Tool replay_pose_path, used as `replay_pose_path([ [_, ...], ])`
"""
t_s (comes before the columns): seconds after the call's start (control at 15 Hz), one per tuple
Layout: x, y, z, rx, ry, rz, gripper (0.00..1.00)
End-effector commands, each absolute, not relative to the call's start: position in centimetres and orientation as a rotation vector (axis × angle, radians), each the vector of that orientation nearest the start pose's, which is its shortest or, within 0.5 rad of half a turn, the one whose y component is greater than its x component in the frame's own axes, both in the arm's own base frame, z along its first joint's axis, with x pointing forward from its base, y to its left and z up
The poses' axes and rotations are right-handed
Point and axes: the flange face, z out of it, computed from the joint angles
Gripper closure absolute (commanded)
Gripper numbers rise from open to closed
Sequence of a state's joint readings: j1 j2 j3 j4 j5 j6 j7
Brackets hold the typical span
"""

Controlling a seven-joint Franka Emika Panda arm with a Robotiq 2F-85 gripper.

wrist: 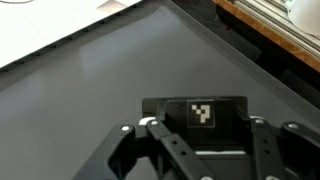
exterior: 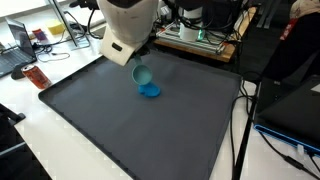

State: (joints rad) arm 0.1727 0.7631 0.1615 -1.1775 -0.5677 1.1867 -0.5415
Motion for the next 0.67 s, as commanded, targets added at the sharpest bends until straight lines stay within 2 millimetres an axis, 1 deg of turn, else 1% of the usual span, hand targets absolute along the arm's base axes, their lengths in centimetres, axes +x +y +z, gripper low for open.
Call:
replay_pose_path([
  [0.0,64.5,11.6,34.9,-2.964,-1.255,1.162,0.65],
  [0.2,63.9,11.2,36.7,-2.991,-1.225,1.030,0.65],
  [0.33,63.2,11.0,37.5,-3.003,-1.249,0.964,0.65],
  [0.47,62.2,10.8,37.8,-3.011,-1.305,0.940,0.65],
  [0.6,60.8,10.3,37.6,-3.009,-1.344,0.957,0.65],
])
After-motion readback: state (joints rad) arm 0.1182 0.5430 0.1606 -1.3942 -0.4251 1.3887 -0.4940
